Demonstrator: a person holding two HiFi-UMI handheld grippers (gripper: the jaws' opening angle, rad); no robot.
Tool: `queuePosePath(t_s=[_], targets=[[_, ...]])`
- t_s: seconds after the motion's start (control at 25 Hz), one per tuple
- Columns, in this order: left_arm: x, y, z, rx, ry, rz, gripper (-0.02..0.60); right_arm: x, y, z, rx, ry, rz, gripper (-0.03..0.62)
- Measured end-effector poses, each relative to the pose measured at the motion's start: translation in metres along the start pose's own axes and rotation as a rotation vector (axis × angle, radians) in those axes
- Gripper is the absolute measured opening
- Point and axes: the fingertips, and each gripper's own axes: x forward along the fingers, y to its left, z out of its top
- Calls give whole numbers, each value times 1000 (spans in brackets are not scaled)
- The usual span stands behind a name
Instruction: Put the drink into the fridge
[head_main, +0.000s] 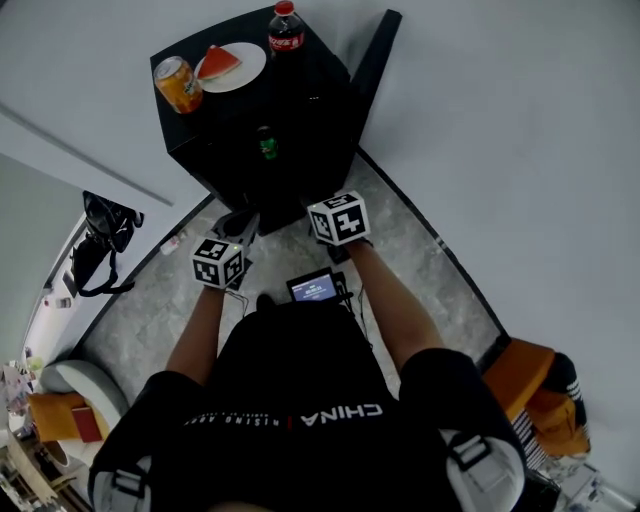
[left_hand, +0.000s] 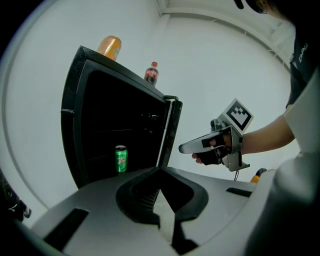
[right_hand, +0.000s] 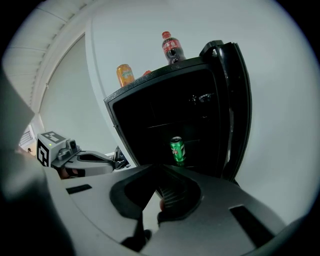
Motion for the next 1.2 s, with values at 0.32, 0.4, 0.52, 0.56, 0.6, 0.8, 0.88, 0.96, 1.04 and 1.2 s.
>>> queuePosePath(t_s=[0.32,0.4,0.52,0.56,0.6,0.8,0.88,0.96,1.04,1.2], targets=[[0,-39,-44,-3,93,52,12,-11,-5,-39,47,22,99,15],[-4,-47,-57,-8,113,52,12,-13,-5,-52,50,31,100,15],[-11,-52,-71,-15,132,54,12,-21,-3,-66,63,33,95,15],[-14,-53,-74,-18,131,54,12,-25,-1,-71,72,33,93,15],[-17,-54,-74,-19,126,53,12,-30,1,-75,81,31,88,15],[-38,-58,-70,-17,78,37,12,-45,11,-81,93,21,37,15],[-52,-59,-75,-47,57,30,12,-49,20,-83,84,13,9,15],[-69,-60,-83,-95,34,21,12,-53,31,-86,70,6,-23,15],[-85,-61,-92,-109,27,16,12,-58,44,-92,60,-2,-57,15],[-120,-71,-107,-93,20,-5,12,-72,76,-111,56,-14,-94,15]])
